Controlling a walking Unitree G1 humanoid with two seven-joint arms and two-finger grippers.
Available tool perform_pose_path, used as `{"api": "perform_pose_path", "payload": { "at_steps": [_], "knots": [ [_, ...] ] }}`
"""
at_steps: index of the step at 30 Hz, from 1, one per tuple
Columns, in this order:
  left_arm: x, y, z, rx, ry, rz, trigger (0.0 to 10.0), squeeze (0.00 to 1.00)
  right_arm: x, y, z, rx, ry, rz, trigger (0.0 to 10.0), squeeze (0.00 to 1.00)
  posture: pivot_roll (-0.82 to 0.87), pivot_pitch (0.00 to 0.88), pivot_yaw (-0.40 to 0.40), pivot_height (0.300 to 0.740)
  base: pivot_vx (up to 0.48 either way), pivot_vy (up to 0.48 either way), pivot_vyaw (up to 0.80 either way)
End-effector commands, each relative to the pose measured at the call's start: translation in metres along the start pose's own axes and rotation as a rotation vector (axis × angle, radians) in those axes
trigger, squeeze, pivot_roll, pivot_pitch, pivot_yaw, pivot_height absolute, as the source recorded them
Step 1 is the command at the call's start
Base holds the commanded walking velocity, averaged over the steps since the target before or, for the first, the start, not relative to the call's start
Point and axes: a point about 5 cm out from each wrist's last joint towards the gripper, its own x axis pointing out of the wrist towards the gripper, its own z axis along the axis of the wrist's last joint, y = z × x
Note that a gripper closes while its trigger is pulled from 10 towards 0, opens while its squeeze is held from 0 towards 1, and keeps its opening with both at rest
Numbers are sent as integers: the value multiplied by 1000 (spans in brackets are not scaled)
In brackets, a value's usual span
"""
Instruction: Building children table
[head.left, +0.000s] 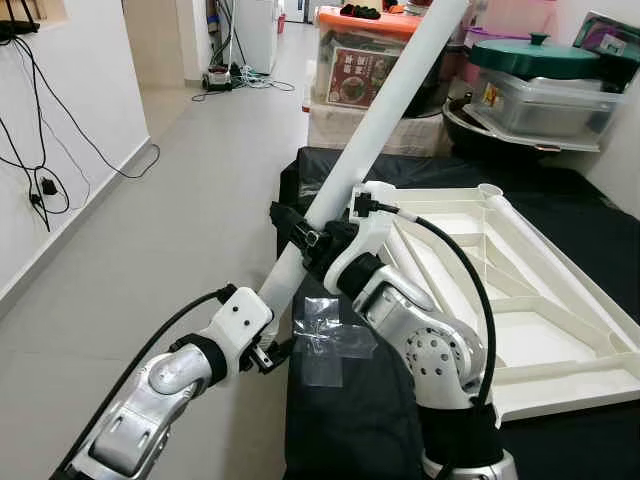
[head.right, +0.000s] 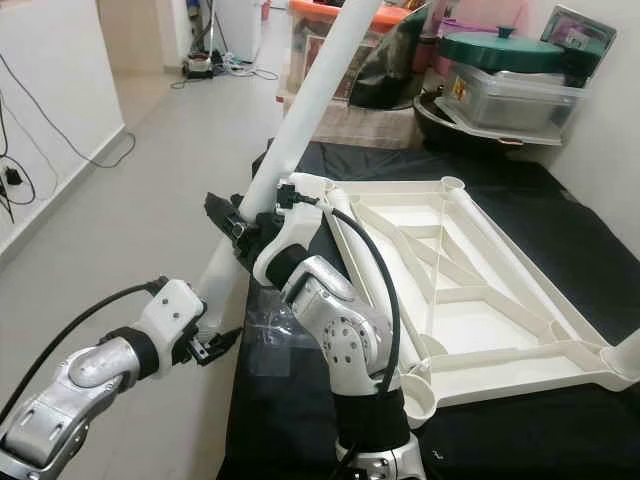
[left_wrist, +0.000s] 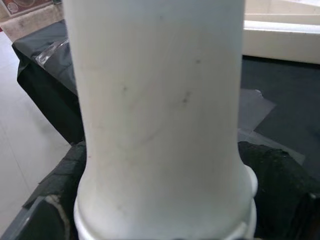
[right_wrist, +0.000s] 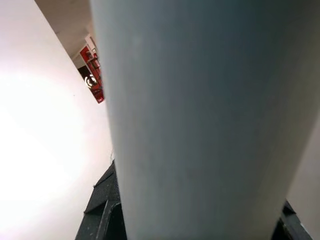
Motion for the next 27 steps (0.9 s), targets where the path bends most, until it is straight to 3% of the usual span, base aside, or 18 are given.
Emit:
{"api": "perform_pose_path", "payload": {
  "at_steps": [1, 2, 4, 5, 7, 8, 9, 14, 15, 18, 21, 23, 25, 26, 27],
  "knots": [
    [-5, 15, 12, -41, -69, 91, 10000, 1000, -1, -1, 2, 6, -8, 27, 0, 0, 103, 0, -99, 740, 0, 0, 0],
    [-9, 24, 14, -62, -78, 168, 10000, 1000, -3, -9, 10, -14, -23, 7, 0, 0, 102, 0, -102, 740, 0, 0, 0],
    [-9, 24, 14, -62, -78, 168, 10000, 1000, -3, -9, 10, -14, -23, 7, 0, 0, 102, 0, -102, 740, 0, 0, 0],
    [-12, 30, 14, -72, -80, 218, 10000, 1000, -4, -15, 15, -27, -34, -7, 0, 0, 102, 0, -102, 740, 0, 0, 0],
    [-19, 33, 15, -110, -48, 253, 10000, 1000, -8, -43, 41, -144, -95, -118, 0, 0, 106, 0, -106, 740, 0, 0, 0],
    [-19, 33, 15, -110, -48, 253, 10000, 1000, -8, -43, 41, -144, -95, -118, 0, 0, 106, 0, -106, 740, 0, 0, 0],
    [-21, 33, 17, -92, -34, 264, 10000, 0, -11, -53, 51, -186, -114, -163, 0, 0, 109, 0, -108, 740, 0, 0, 0],
    [-27, 28, 21, -91, -25, 256, 10000, 0, -18, -73, 75, -278, -157, -256, 0, 0, 110, 0, -109, 740, 0, 0, 0],
    [-31, 29, 22, -105, -33, 271, 10000, 0, -21, -81, 85, -341, -173, -306, 0, 0, 112, 0, -112, 740, 0, 0, 0],
    [-37, 29, 24, -133, -61, 278, 10000, 0, -28, -95, 104, -418, -213, -402, 0, 0, 114, 0, -115, 740, 0, 0, 0],
    [-38, 28, 24, -104, -55, 276, 10000, 0, -32, -101, 113, -418, -242, -448, 0, 0, 114, 0, -114, 740, 0, 0, 0],
    [-35, 27, 20, -145, -13, 244, 10000, 0, -35, -105, 120, -404, -269, -481, 0, 0, 112, 0, -112, 740, 0, 0, 0],
    [-34, 35, 11, -334, 25, 307, 10000, 0, -37, -108, 130, -333, -310, -487, 0, 0, 107, 0, -109, 740, 0, 0, 0],
    [-35, 40, 7, -460, -10, 327, 10000, 0, -38, -108, 132, -294, -321, -469, 0, 0, 105, 0, -106, 740, 0, 0, 0],
    [-35, 40, 7, -460, -10, 327, 10000, 0, -38, -108, 132, -294, -321, -469, 0, 0, 105, 0, -106, 740, 0, 0, 0]
  ]
}}
